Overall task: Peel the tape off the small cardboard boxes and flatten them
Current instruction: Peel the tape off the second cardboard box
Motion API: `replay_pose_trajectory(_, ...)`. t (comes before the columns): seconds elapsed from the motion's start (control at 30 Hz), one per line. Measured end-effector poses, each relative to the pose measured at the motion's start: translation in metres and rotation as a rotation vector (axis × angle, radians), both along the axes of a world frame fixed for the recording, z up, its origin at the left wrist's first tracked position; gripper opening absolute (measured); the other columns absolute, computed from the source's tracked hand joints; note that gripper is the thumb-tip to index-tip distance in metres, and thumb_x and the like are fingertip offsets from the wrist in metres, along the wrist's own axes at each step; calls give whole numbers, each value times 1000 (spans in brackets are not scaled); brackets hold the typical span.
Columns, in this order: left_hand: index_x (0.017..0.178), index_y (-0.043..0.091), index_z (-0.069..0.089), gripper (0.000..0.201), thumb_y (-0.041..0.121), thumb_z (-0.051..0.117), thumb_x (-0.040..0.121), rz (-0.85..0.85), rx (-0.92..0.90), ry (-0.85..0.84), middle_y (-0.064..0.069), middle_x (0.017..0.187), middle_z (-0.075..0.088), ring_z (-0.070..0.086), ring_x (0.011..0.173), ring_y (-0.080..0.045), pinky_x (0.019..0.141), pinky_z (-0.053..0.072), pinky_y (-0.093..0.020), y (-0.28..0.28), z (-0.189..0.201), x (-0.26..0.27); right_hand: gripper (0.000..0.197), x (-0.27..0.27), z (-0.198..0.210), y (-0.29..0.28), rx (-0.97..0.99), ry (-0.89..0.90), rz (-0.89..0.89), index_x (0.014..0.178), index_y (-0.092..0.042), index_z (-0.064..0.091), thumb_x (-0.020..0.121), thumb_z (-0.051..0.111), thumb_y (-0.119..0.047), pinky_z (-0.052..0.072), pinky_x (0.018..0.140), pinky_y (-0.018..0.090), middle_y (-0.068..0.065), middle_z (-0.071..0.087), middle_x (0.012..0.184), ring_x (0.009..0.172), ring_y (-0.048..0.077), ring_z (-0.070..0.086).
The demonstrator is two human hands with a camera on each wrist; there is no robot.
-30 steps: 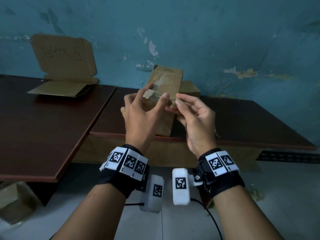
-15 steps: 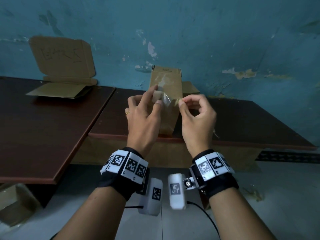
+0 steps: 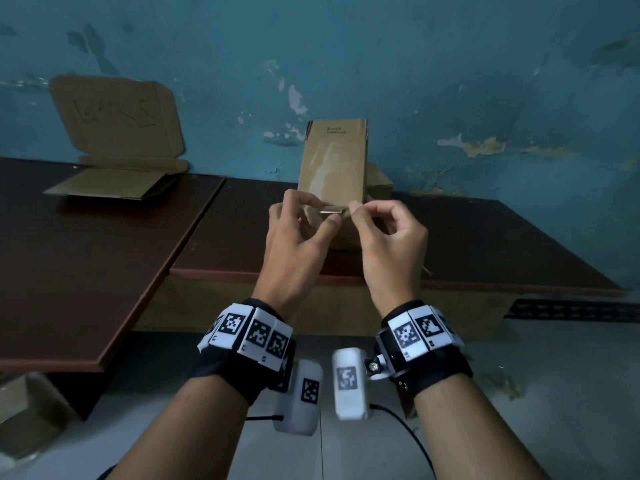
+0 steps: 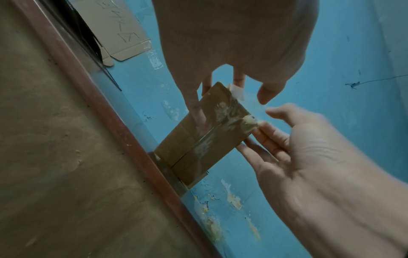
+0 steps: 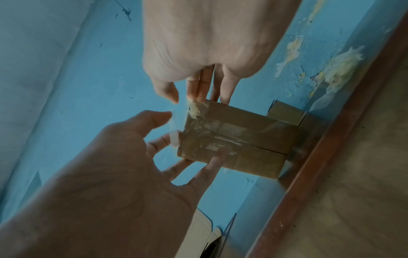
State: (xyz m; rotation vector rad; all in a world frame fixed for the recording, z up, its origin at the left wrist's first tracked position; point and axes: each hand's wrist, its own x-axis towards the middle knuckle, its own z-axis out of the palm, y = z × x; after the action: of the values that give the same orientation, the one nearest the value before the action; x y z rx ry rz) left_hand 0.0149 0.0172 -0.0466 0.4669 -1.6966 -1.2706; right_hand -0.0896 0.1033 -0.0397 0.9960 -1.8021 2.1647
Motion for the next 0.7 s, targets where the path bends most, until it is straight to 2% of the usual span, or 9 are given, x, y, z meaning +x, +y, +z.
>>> replay_pose_trajectory(0.1, 91, 41, 58, 28, 68, 62, 92, 3, 12, 26, 2, 120, 50, 70, 110, -27, 96, 61, -53, 2, 4, 2, 18, -2, -1, -1, 46, -19, -39, 86, -16, 74, 89, 86, -29, 63, 83, 36, -4, 78, 95, 95, 10, 75)
replay_pose_trajectory(0.13, 87, 40, 56, 32, 71, 58, 93, 5, 14, 23, 3, 120, 50, 69, 111, -25, 96, 61, -52, 4, 5, 3, 18, -3, -1, -1, 58, -30, -40, 87, -17, 73, 88, 87, -28, 64, 84, 38, -4, 77, 95, 96, 9, 75)
replay_pose_trajectory(0.2, 86, 35, 56, 38, 71, 52, 97, 12, 20, 17, 3, 120, 50, 67, 111, -23, 96, 62, -51, 6, 5, 4, 24, -3, 0, -2, 54, -68, -22, 96, -19, 67, 86, 88, -22, 63, 81, 33, -3, 73, 94, 89, 7, 73)
replay_pose_trajectory(0.27, 94, 27, 55, 35, 61, 52, 103, 58, -31, 17, 1, 121, 51, 67, 109, -25, 92, 63, -52, 5, 3, 4, 40, -6, 0, -2, 17, -121, 19, 106, -24, 56, 83, 88, -15, 60, 80, 28, 2, 68, 95, 88, 12, 71)
replay_pose_trajectory(0.37, 107, 24, 50, 15, 34, 61, 105, 114, -69, 45, -1, 119, 61, 71, 109, -15, 88, 63, -49, 1, 1, 4, 50, -7, -2, -4, 1, -163, 55, 112, -27, 51, 80, 84, -6, 56, 83, 23, 6, 63, 116, 107, 16, 69)
replay_pose_trajectory(0.43, 116, 16, 47, 20, 11, 64, 106, 111, -47, 71, 4, 112, 64, 71, 102, 0, 85, 65, -36, 1, 1, 4, 52, -7, -3, -5, -19, -190, 100, 113, -30, 53, 80, 81, -2, 57, 82, 17, 9, 55, 133, 117, 11, 67)
replay_pose_trajectory(0.47, 118, 15, 47, 24, 6, 64, 105, 115, -41, 71, 6, 111, 64, 71, 100, 3, 83, 64, -32, 1, 0, 4, 51, -6, -3, -6, -30, -206, 126, 114, -31, 54, 80, 80, -3, 57, 81, 16, 9, 52, 138, 119, 9, 66)
replay_pose_trajectory(0.57, 118, 19, 51, 27, 4, 67, 102, 148, -11, 47, 5, 113, 67, 73, 101, -2, 82, 63, -27, -1, -1, 4, 44, -7, -2, -8, -48, -252, 181, 118, -29, 61, 78, 77, -19, 57, 84, 15, 12, 57, 139, 121, 10, 66)
replay_pose_trajectory(0.7, 112, 18, 57, 24, 0, 66, 100, 158, 84, 83, 8, 103, 69, 74, 91, 4, 73, 59, -18, -1, 1, 6, 40, -10, -2, -11, -61, -275, 148, 119, -19, 67, 86, 87, -30, 56, 81, 13, 14, 62, 135, 113, 12, 70)
